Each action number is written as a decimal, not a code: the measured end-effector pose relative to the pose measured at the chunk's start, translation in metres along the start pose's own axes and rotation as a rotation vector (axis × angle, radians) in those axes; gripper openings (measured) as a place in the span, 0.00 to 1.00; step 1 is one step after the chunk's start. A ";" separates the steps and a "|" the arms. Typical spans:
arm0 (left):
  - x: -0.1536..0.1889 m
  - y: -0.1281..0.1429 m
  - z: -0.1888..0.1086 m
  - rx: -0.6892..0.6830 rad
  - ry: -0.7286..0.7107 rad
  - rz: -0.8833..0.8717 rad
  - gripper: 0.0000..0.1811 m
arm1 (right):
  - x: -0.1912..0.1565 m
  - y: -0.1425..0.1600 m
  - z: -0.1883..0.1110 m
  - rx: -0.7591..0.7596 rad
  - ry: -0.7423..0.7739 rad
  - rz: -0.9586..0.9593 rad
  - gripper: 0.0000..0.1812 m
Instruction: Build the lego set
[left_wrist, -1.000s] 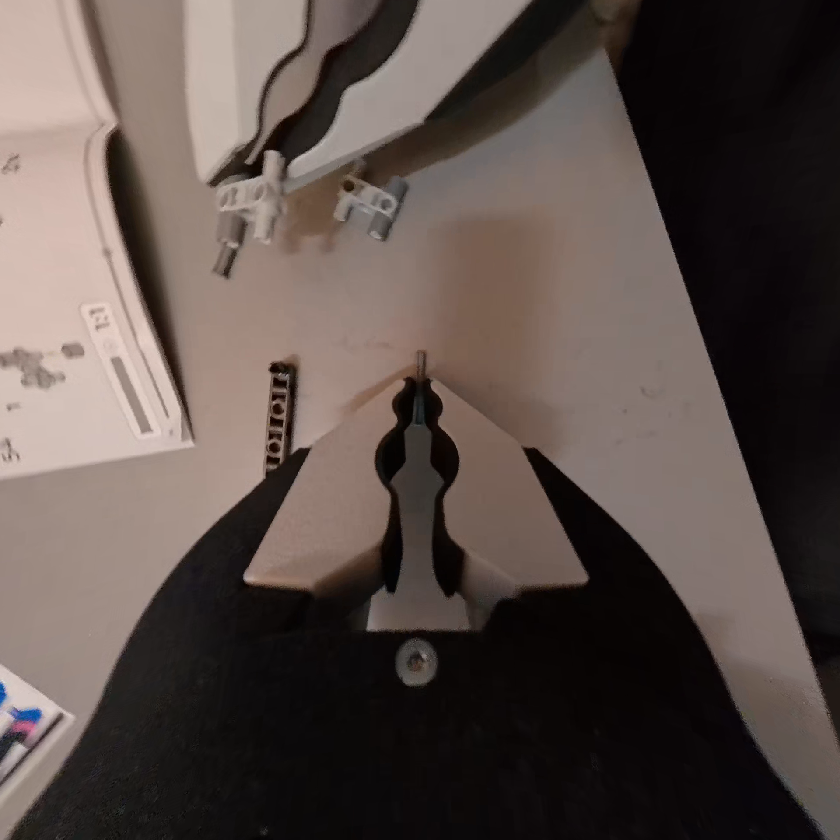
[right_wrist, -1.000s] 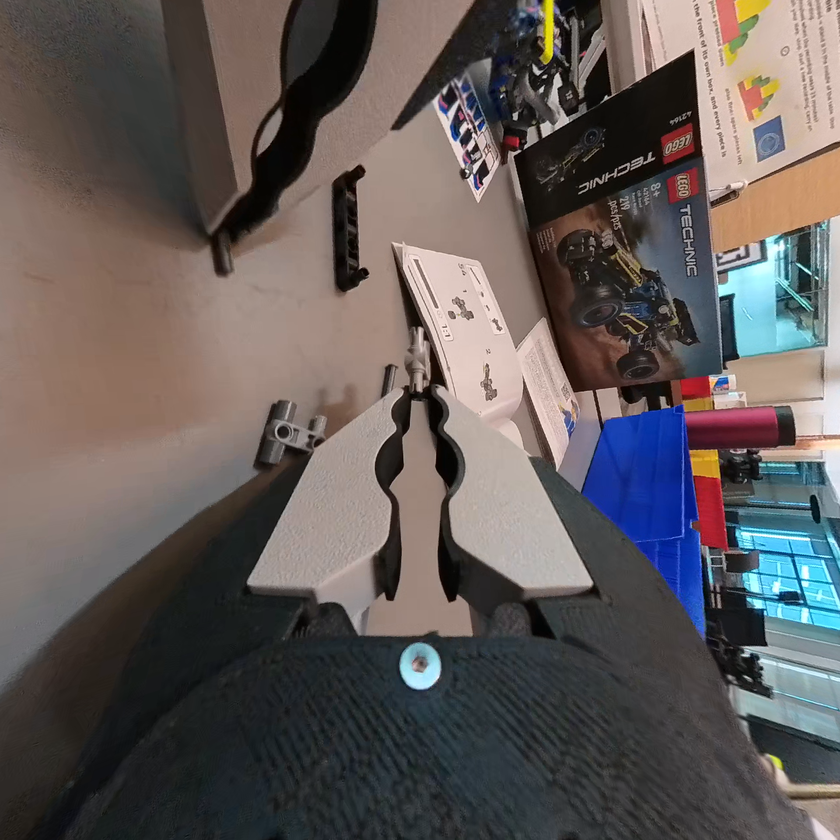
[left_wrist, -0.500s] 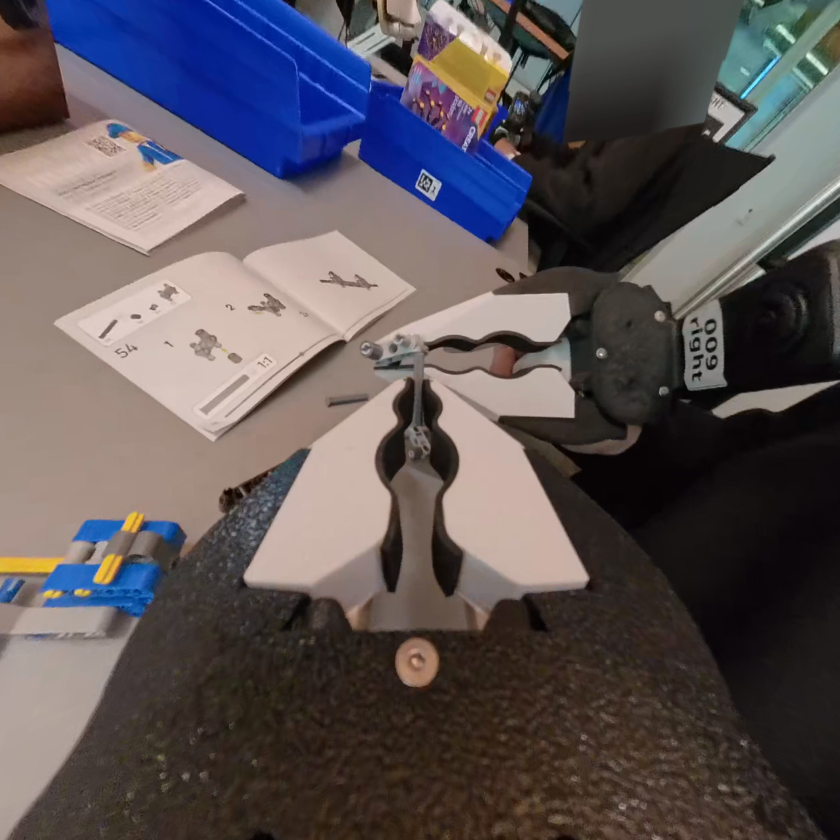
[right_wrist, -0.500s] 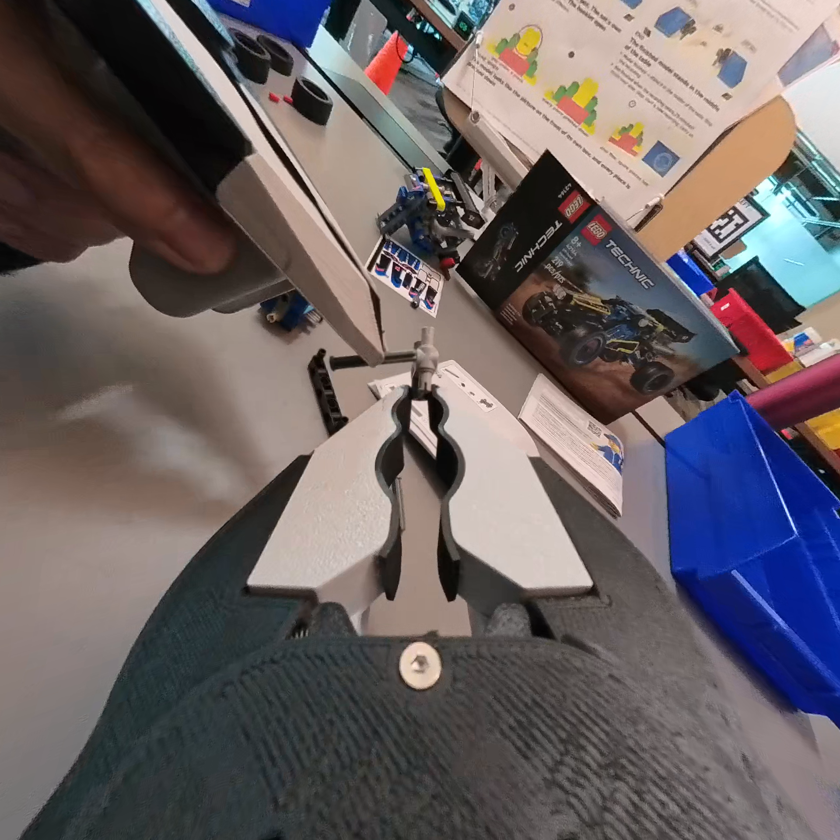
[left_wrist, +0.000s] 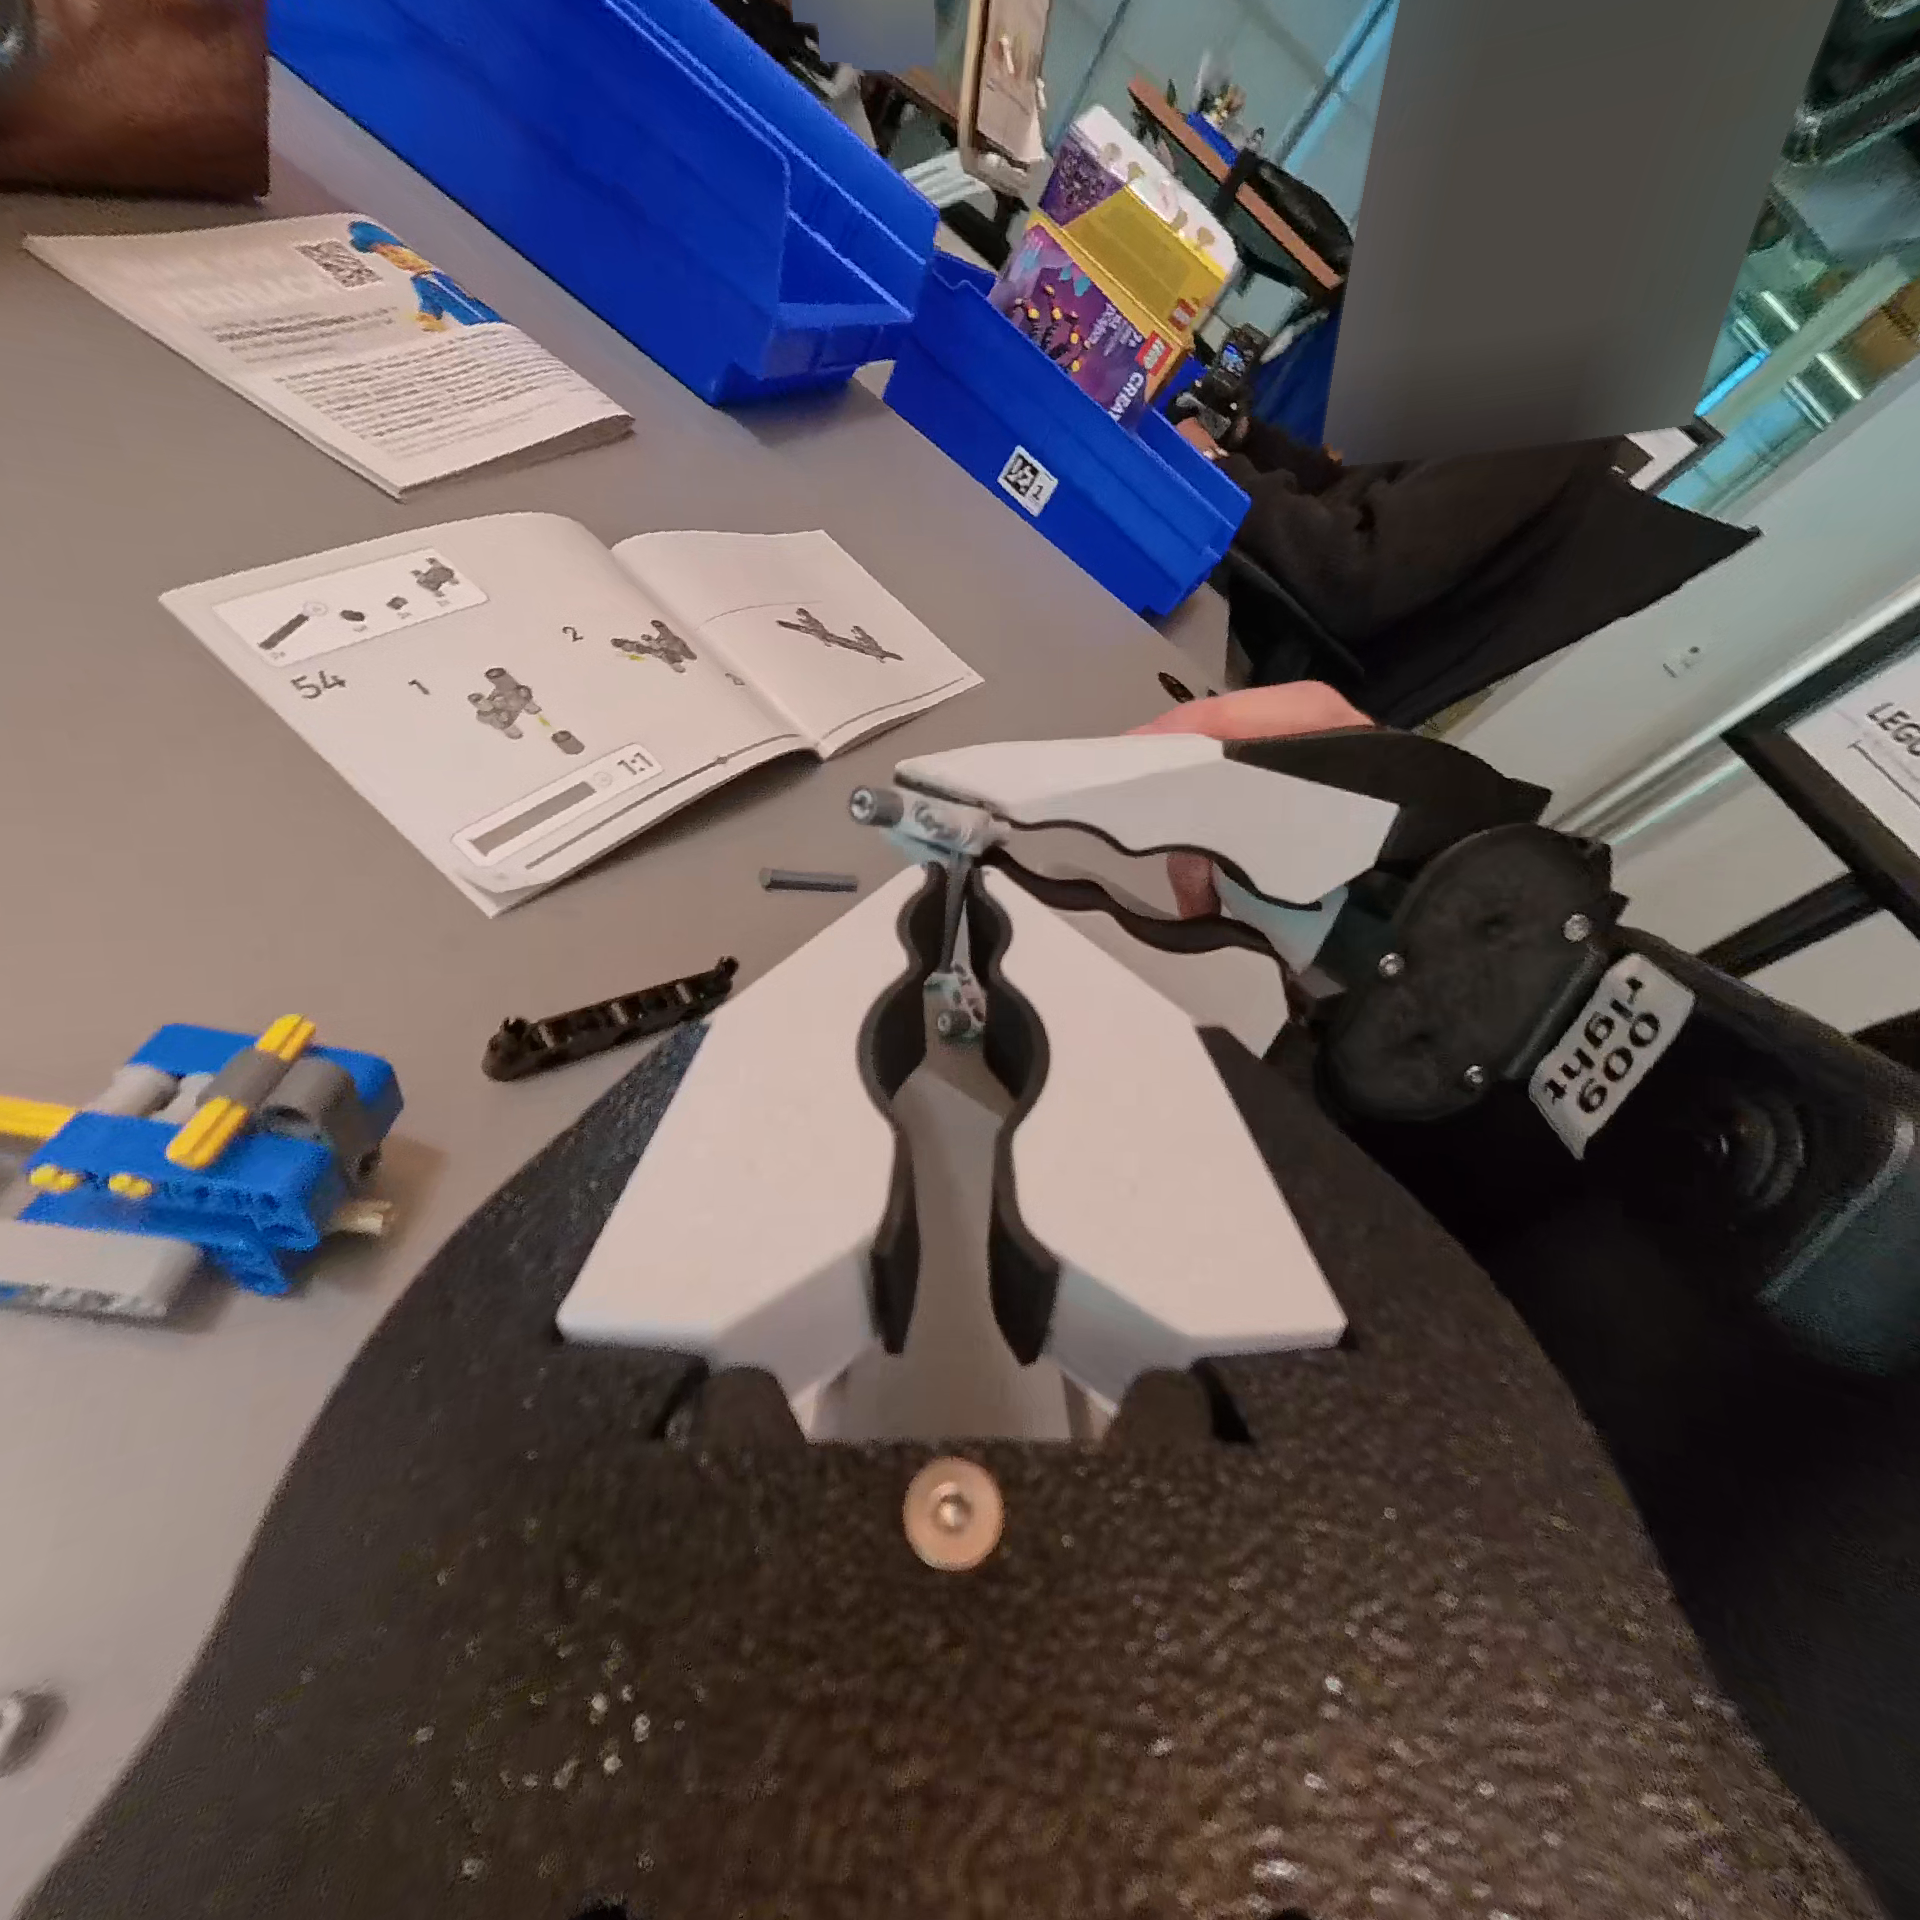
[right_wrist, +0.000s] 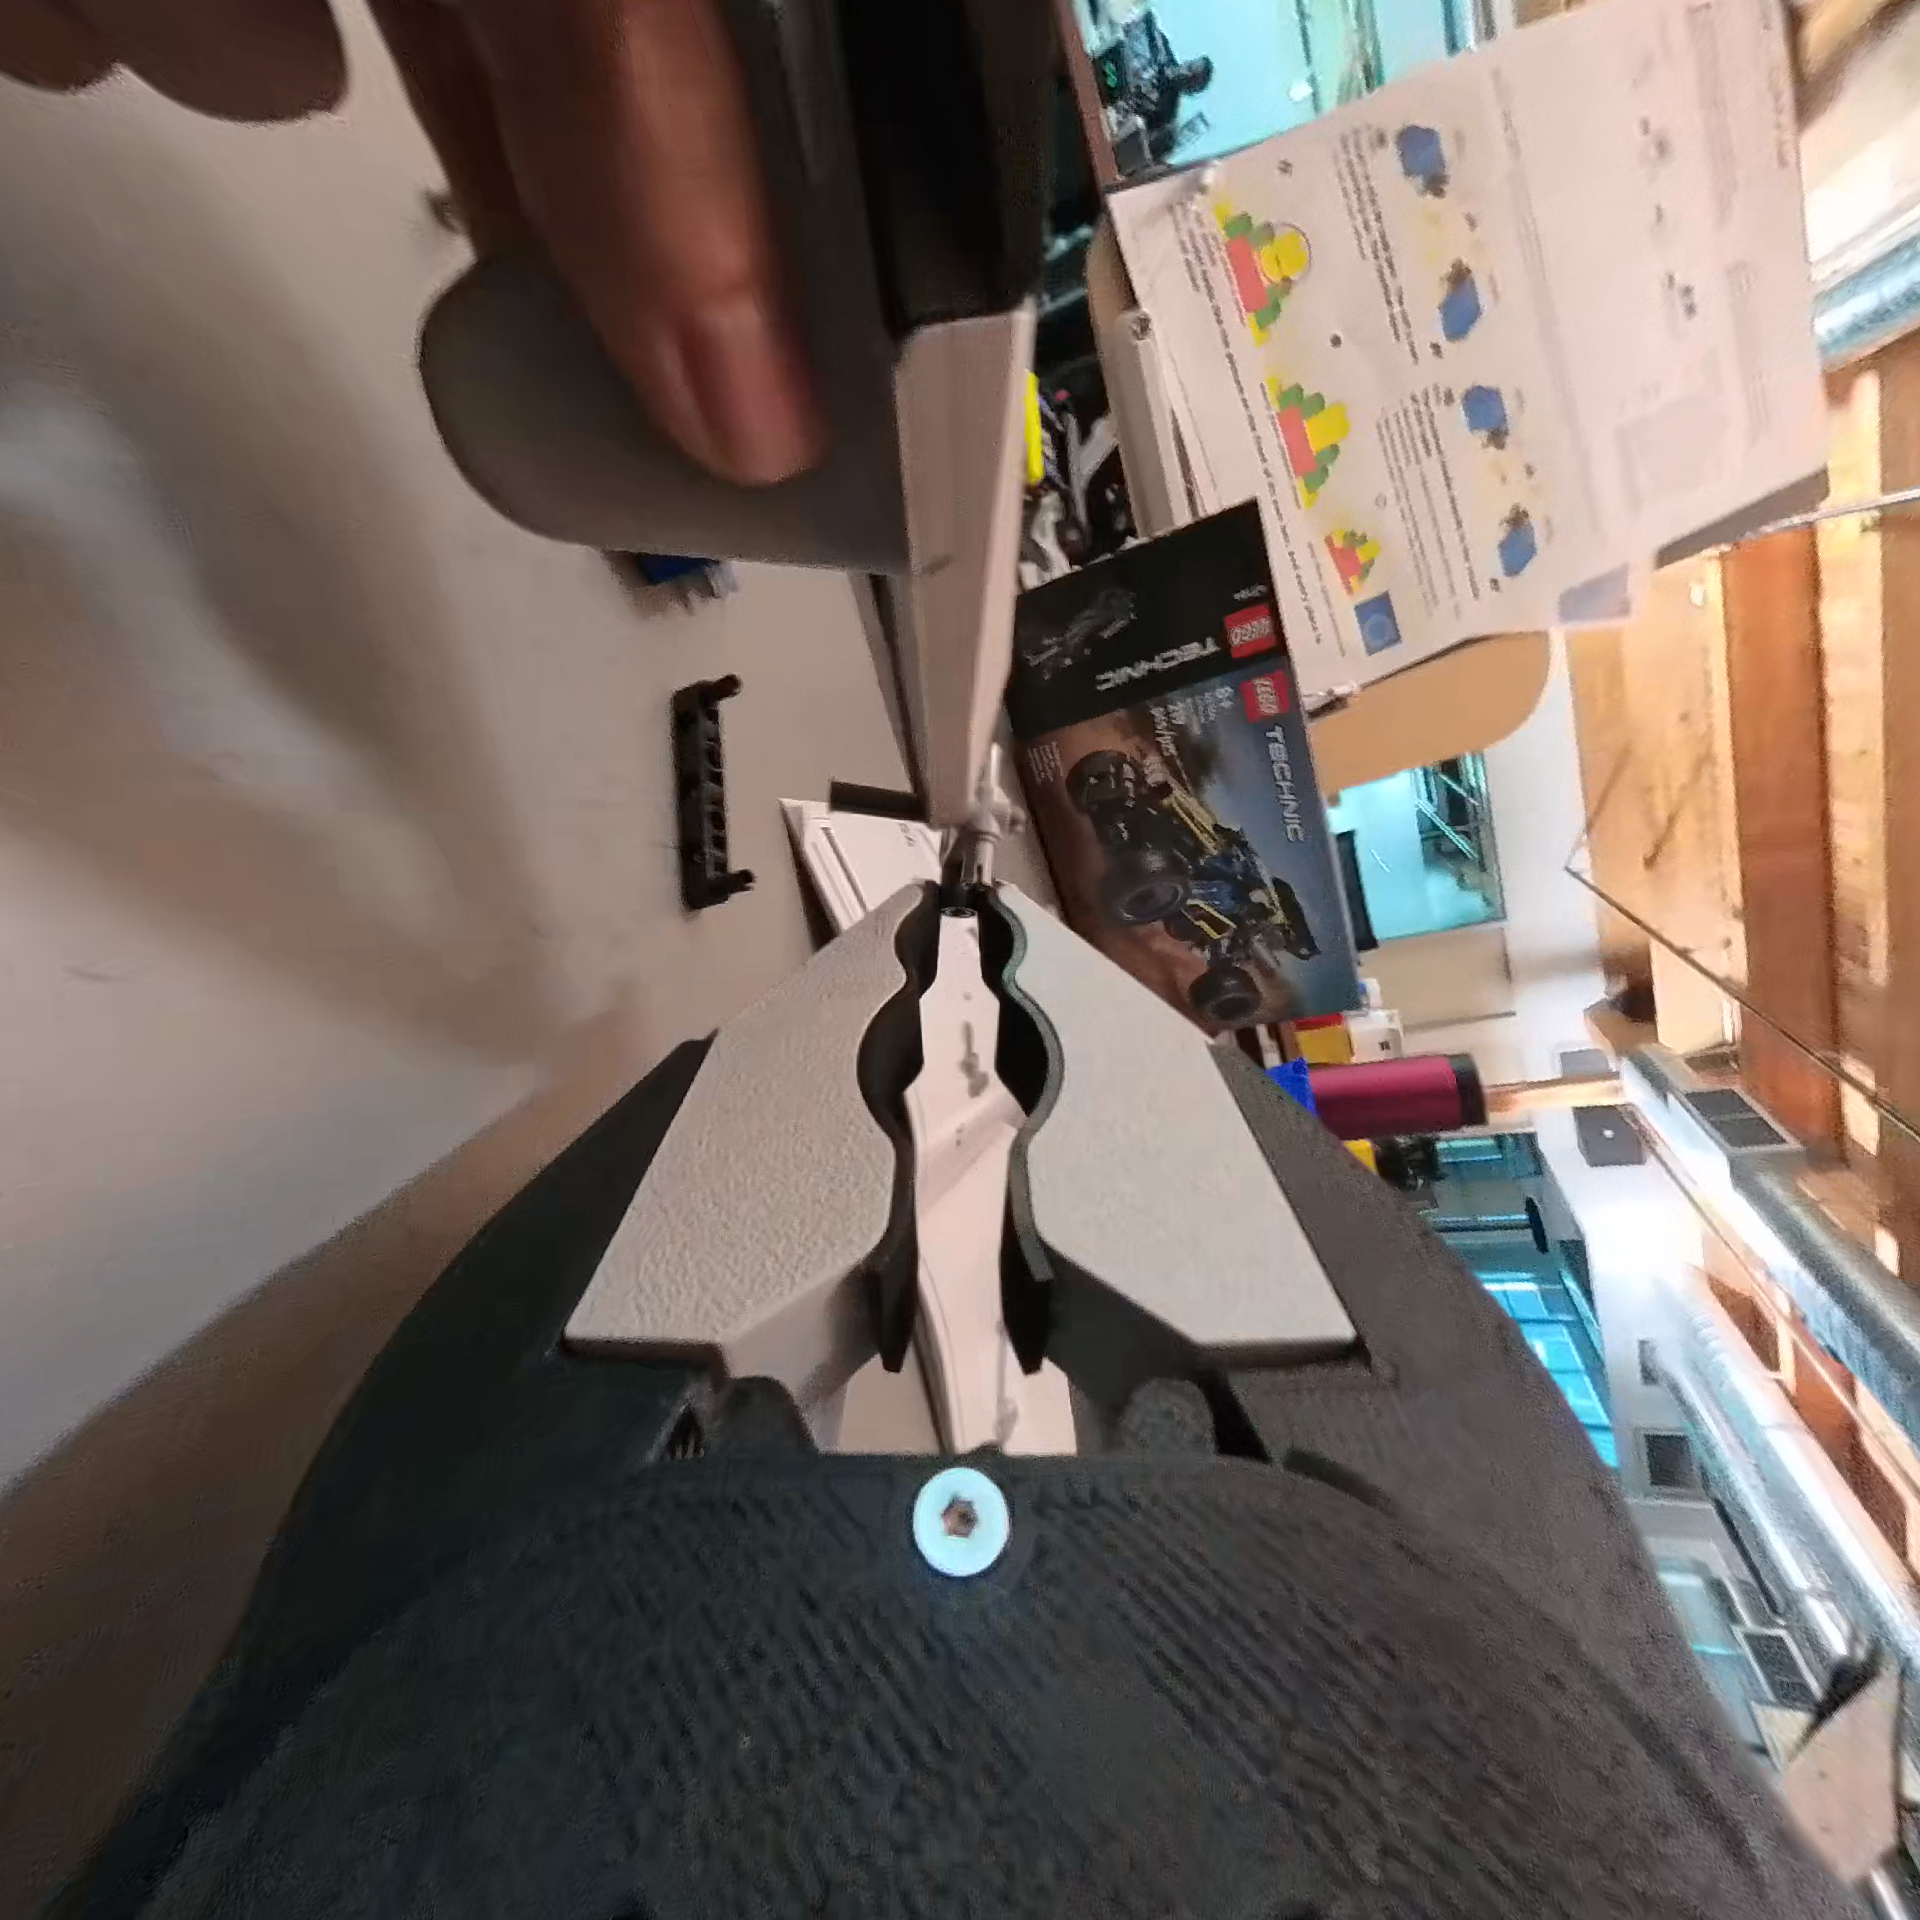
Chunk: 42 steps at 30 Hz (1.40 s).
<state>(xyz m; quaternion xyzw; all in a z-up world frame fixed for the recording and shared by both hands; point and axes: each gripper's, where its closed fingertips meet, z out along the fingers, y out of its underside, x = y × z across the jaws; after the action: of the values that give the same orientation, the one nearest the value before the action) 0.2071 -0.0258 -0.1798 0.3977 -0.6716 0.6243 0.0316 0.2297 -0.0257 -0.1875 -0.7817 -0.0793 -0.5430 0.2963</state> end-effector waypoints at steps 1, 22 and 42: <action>0.000 0.001 -0.001 0.014 -0.008 -0.017 0.00 | -0.002 -0.001 0.000 0.004 -0.003 0.012 0.03; 0.014 -0.020 -0.008 0.180 0.181 -0.297 0.00 | 0.012 -0.030 -0.011 0.221 -0.192 0.251 0.17; 0.019 -0.028 -0.012 0.171 0.095 -0.100 0.00 | 0.021 -0.034 -0.013 0.214 -0.114 0.307 0.15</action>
<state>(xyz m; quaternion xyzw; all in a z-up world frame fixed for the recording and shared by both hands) 0.2051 -0.0223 -0.1440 0.4020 -0.5931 0.6950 0.0606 0.2126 -0.0095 -0.1531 -0.7781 -0.0332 -0.4347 0.4522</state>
